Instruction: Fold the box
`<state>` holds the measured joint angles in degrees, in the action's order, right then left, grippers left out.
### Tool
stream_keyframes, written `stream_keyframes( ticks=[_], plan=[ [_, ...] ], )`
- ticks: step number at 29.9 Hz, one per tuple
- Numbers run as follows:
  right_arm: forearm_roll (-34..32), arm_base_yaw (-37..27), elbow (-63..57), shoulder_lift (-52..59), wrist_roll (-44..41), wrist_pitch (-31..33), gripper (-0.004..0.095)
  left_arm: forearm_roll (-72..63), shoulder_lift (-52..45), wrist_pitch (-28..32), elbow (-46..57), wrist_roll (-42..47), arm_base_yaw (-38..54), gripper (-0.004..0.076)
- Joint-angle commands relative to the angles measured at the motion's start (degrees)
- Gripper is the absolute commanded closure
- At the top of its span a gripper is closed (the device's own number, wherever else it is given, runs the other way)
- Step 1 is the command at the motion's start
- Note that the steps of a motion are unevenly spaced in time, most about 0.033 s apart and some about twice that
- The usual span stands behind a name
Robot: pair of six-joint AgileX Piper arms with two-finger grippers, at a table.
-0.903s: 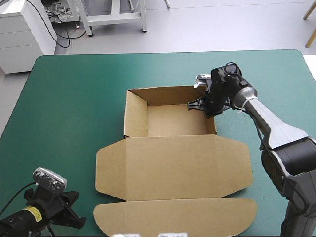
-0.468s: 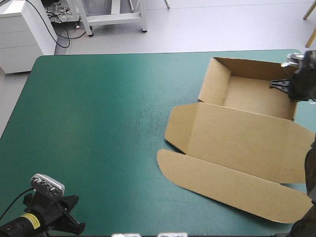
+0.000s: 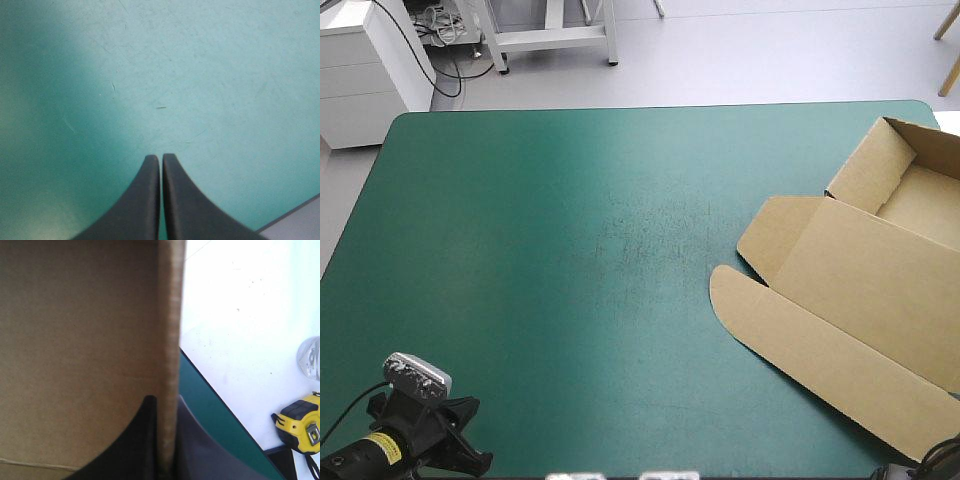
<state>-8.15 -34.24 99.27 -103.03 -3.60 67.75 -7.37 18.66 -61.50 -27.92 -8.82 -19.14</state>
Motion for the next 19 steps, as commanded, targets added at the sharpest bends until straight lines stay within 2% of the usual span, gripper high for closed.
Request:
stream_keyframes(
  ticks=[1, 3, 8, 11, 19],
  plan=[
    [-0.37, -0.48, 1.93, 2.65, 0.41, -2.14, 0.0923, -0.77, 0.77, 2.8, -1.35, 0.41, -0.26, 0.0731],
    [-0.37, -0.36, 1.93, 2.65, 0.98, -2.04, 0.0888, -0.77, 0.77, 2.8, -1.35, 0.41, -0.26, 0.0731],
    [-0.37, -0.36, 1.93, 2.65, 1.62, -1.46, 0.066, -0.77, 0.77, 2.8, -1.32, 0.41, -0.26, 0.0731],
    [0.46, -0.36, 1.93, 2.65, 2.97, -0.75, 0.0562, -0.77, 0.77, 2.8, -1.32, 0.41, -0.26, 0.0731],
    [1.61, -0.36, 1.93, 4.67, 5.67, -0.75, 0.0546, -0.77, 0.77, 2.8, -1.32, 0.41, -0.26, 0.0731]
  ],
)
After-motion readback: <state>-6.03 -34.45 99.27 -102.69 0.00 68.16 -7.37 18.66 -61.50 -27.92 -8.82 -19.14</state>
